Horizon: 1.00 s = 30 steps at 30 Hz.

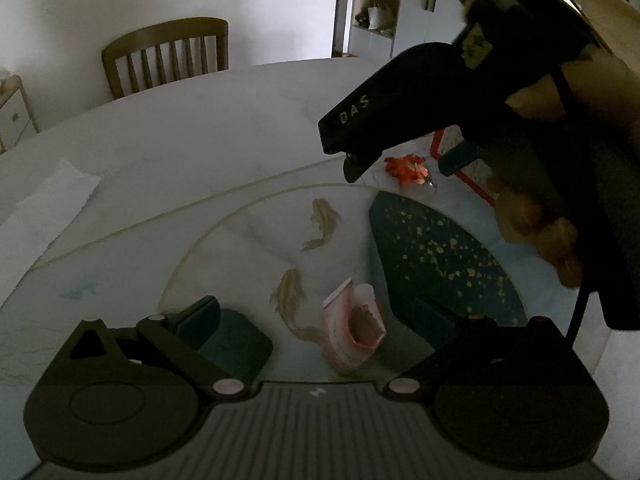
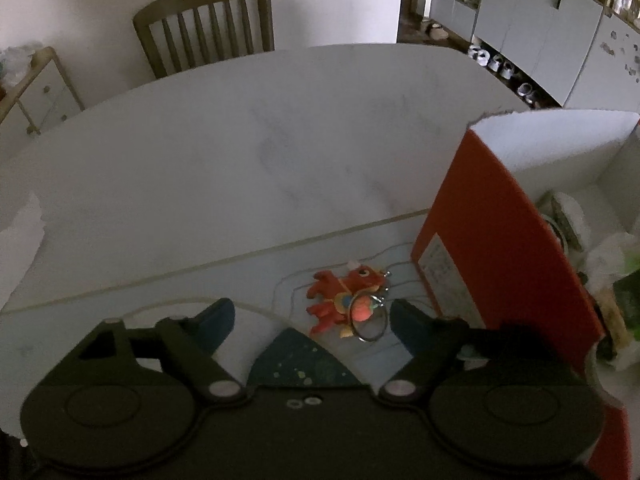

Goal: Organize objects
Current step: 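Grasp the pink-white cup with the left gripper while the right grasps the dragon keychain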

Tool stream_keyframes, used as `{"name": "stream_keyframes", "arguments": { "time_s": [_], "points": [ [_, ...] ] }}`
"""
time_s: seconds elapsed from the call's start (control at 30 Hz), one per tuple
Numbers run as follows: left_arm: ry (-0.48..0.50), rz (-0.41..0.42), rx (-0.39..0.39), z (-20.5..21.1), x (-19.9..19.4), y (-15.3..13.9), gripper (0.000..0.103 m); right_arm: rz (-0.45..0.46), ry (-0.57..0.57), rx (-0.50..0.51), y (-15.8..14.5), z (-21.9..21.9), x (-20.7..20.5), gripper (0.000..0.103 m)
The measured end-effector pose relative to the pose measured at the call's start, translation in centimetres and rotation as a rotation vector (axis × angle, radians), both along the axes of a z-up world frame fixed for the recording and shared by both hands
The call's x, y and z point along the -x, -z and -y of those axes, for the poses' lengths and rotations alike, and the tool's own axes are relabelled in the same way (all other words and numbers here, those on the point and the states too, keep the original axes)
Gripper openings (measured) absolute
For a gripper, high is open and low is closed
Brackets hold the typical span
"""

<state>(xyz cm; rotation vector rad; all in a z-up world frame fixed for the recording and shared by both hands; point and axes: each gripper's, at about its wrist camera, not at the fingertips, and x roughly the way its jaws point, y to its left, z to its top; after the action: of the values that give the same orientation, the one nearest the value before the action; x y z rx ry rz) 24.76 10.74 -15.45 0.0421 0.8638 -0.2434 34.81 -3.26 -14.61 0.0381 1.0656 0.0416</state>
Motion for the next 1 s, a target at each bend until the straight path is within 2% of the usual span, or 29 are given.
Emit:
{"name": "stream_keyframes", "arguments": {
  "time_s": [0.27, 0.33, 0.4, 0.5, 0.6, 0.67, 0.77, 0.8, 0.87, 0.93, 1.0],
  "points": [
    [0.007, 0.014, -0.019, 0.5, 0.0, 0.4, 0.102, -0.016, -0.003, 0.002, 0.5, 0.2, -0.6, 0.076],
    [0.01, 0.022, -0.025, 0.6, 0.1, 0.4, 0.102, -0.018, -0.013, 0.021, 0.6, 0.2, -0.5, 0.073],
    [0.009, 0.029, -0.03, 0.8, 0.2, 0.4, 0.101, -0.018, -0.023, 0.027, 0.6, 0.1, -0.5, 0.066],
    [0.017, 0.03, -0.033, 0.9, 0.3, 0.4, 0.091, -0.02, -0.026, 0.025, 0.5, 0.1, -0.7, 0.058],
    [0.027, 0.028, -0.043, 1.0, 0.4, 0.4, 0.075, -0.025, -0.038, 0.027, 0.4, 0.1, -0.4, 0.047],
    [0.032, 0.024, -0.051, 1.1, 0.4, 0.5, 0.07, -0.03, -0.044, 0.023, 0.2, 0.2, -0.2, 0.042],
    [0.047, 0.028, -0.051, 1.2, 0.7, 0.4, 0.061, -0.037, -0.057, 0.018, 0.2, 0.2, 0.2, 0.038],
    [0.055, 0.028, -0.053, 1.3, 0.7, 0.4, 0.057, -0.036, -0.063, 0.018, 0.1, 0.1, 0.3, 0.032],
    [0.073, 0.029, -0.057, 1.5, 0.7, 0.3, 0.05, -0.041, -0.071, 0.012, -0.1, 0.2, 0.4, 0.026],
    [0.08, 0.027, -0.054, 1.6, 0.6, 0.2, 0.038, -0.044, -0.074, 0.002, -0.1, 0.5, 0.5, 0.025],
    [0.077, 0.026, -0.054, 1.5, 0.6, 0.2, 0.031, -0.047, -0.071, -0.009, -0.3, 0.9, 0.8, 0.025]
  ]
}}
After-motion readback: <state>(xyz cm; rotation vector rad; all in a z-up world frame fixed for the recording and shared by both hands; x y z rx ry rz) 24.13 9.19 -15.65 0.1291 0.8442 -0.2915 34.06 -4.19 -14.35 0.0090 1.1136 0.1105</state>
